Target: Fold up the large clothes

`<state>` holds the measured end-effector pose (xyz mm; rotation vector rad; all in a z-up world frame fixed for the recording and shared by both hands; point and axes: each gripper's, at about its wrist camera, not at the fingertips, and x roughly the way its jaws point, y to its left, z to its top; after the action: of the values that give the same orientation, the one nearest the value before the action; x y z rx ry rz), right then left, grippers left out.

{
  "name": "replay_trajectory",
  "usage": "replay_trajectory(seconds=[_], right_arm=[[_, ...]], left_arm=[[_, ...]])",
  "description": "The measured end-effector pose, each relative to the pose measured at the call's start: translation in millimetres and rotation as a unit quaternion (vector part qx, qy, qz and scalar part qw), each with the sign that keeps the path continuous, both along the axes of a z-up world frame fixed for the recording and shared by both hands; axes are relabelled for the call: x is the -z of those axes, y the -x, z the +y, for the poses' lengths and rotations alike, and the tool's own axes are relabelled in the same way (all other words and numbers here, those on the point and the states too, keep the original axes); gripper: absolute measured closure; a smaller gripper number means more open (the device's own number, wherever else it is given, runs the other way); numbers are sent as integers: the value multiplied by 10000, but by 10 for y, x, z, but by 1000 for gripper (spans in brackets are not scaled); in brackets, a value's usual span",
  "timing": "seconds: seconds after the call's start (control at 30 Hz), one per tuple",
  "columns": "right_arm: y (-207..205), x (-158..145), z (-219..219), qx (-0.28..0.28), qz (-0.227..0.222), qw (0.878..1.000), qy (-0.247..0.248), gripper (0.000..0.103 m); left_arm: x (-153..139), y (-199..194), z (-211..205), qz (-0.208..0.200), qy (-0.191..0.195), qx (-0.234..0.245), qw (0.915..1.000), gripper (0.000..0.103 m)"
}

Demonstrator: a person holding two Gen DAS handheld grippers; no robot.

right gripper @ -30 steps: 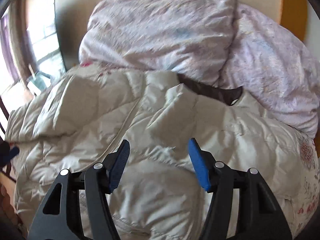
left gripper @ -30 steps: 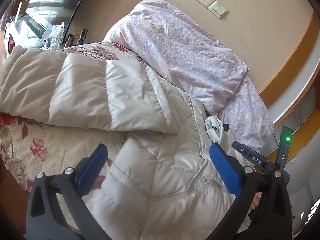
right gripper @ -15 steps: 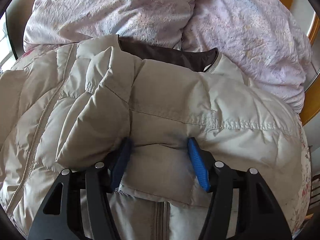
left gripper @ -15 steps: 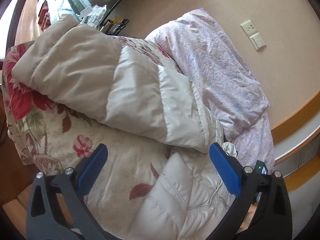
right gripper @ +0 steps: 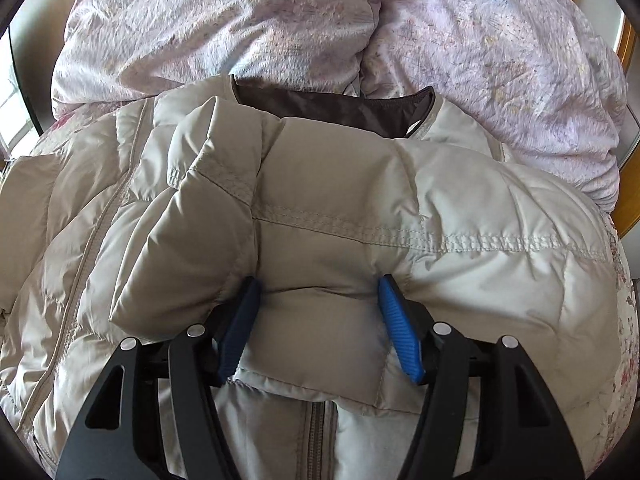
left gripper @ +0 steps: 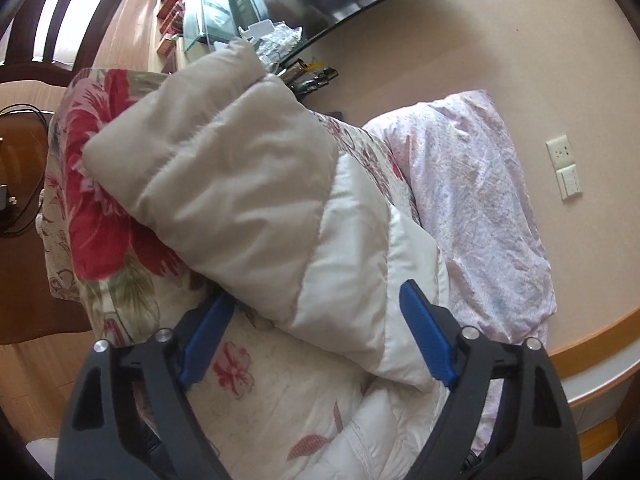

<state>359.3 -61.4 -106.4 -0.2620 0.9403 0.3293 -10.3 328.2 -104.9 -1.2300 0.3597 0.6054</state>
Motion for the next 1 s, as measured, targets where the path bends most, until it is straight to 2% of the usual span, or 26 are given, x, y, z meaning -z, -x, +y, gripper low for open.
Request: replay_trajectory(seconds=[0.1,0.27,0.33,0.4,0.53,0.67,0.77,0.83,0.87,1.0], right_arm=[[2,-3,-10,3,1,10000,-58,39],[13,-1,-20,-2,-40,9999,-92,39],[16,2,-18,-1,-56,9999,-94,39],[17,3,-18,1,-63,9999,-101,39],[24,2,-18,-4,-100,9999,-93,39],[41,3,9,4,-175,9998,-23,39],[45,9,30,11,-235,9997,81,37],[40,13,44,27,-264,9995,150,35],[39,18,51,28,-275,9995,182,35],[10,27,81,-21,-263,9989,378,28]], left_arm=[[36,46,110,32,102,-207,9997,40],[168,195,236,-110,408,-654,9970,74],[207,256,275,-223,496,-797,9953,76],[183,267,314,-135,394,-872,9953,77],[88,219,412,-24,188,-785,9967,92],[-379,38,388,127,-596,-473,9970,95],[-839,-169,249,110,-1285,-117,9916,95],[-1143,-367,89,60,-1752,194,9843,95],[-1314,-485,-33,17,-2024,404,9785,95],[-1781,-951,-563,-203,-2726,1218,9542,95]])
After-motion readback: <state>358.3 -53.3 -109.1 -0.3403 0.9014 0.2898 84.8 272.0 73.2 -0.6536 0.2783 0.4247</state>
